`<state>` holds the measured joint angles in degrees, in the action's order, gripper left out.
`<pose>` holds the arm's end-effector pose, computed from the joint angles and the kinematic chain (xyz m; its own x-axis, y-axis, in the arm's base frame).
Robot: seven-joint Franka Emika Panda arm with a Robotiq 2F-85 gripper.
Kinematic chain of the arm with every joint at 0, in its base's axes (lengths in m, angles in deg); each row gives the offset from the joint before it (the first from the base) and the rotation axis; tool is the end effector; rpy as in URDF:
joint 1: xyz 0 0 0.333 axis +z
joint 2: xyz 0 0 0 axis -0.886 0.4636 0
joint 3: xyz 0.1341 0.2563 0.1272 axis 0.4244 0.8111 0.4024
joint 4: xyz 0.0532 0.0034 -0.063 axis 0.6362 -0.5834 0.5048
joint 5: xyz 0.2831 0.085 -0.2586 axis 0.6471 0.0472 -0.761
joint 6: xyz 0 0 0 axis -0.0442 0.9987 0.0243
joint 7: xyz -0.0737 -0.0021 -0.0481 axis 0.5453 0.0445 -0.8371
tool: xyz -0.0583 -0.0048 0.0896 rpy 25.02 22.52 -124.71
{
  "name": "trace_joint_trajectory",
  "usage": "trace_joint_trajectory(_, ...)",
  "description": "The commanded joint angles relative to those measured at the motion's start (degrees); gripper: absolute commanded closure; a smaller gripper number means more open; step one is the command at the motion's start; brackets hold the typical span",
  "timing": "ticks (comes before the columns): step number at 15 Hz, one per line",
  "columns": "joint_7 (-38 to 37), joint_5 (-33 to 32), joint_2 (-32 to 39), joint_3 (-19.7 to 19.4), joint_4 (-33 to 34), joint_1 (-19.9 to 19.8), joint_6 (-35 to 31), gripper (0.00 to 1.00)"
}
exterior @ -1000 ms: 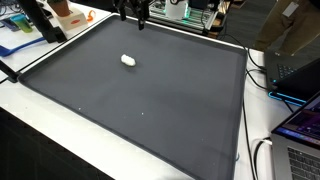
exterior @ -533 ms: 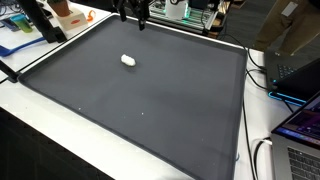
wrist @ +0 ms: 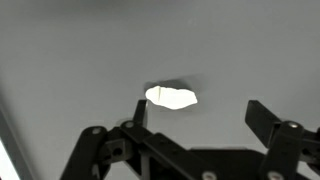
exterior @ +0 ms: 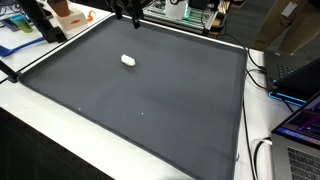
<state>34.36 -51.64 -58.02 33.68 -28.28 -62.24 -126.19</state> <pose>0.5595 0.0047 0.3567 0.9611 -0.2448 -0.1282 -0.2459 -0.9693 0.0076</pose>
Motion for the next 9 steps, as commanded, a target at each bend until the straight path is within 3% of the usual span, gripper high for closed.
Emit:
trace_joint_trajectory(1, 0.6, 2.2, 5.2, -0.4, 7.4, -0.2, 7.3, 0.0)
trace_joint_trajectory(5, -0.2, 3.9, 10.8, -0.7, 14.9, -0.3, 14.0, 0.0)
trace_joint_trajectory(9, 0.9, 2.4, 16.0, -1.1, 21.6, 0.0, 14.9, 0.0)
